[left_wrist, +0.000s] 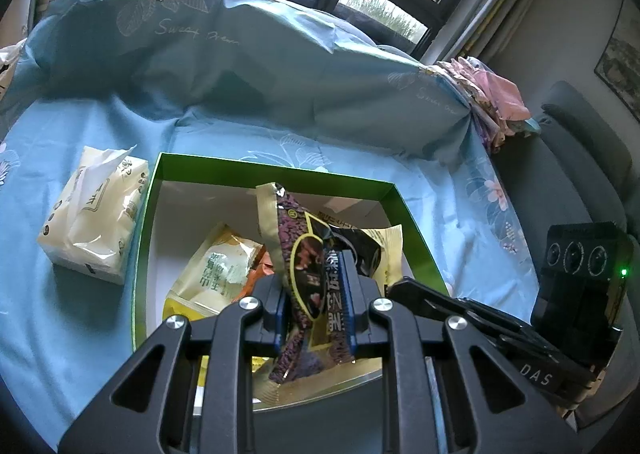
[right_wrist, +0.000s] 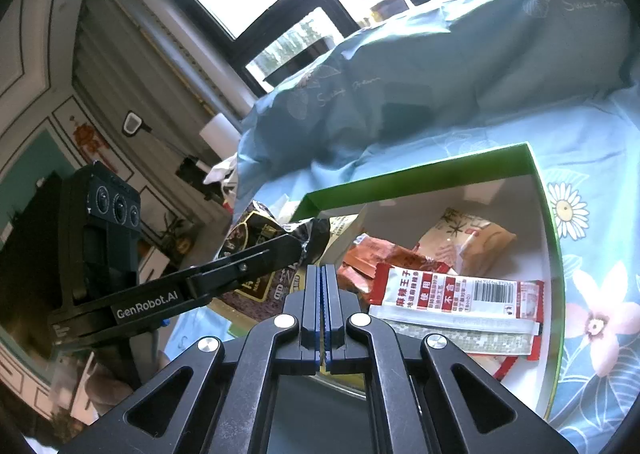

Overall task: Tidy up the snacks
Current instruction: 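Hold the dark bag above the box with the left gripper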

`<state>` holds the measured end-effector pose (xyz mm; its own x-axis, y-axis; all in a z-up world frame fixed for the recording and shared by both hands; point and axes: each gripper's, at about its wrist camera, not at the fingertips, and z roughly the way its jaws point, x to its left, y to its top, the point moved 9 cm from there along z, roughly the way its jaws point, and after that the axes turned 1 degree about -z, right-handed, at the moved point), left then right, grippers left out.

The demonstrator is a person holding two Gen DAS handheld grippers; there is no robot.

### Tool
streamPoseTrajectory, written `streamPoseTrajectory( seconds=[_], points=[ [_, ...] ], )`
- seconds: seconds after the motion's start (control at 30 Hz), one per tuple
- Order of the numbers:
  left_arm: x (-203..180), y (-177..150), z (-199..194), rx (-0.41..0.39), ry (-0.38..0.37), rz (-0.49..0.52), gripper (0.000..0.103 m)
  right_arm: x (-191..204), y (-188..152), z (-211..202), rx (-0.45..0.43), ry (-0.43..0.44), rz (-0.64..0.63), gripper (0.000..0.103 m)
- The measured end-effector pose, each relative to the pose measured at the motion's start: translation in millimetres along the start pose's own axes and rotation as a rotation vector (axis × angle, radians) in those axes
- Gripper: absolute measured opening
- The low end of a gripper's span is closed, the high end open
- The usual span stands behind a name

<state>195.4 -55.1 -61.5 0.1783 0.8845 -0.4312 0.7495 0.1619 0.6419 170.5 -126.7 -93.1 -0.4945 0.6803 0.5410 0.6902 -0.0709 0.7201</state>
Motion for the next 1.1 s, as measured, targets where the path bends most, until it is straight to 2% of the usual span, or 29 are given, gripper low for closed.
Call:
streamPoseTrajectory(
  seconds=[0.33,1.1],
  points=[
    [-3,6,4,-0.015,-0.019,0.012,0.020,-7,8,-1,-0.010,-0.005,0.001,0.002],
    [-1,7,22,0.005,-0.025,0.016,0.020,-14,6,2,0.001,-0.038,0.014,0.002]
  ],
)
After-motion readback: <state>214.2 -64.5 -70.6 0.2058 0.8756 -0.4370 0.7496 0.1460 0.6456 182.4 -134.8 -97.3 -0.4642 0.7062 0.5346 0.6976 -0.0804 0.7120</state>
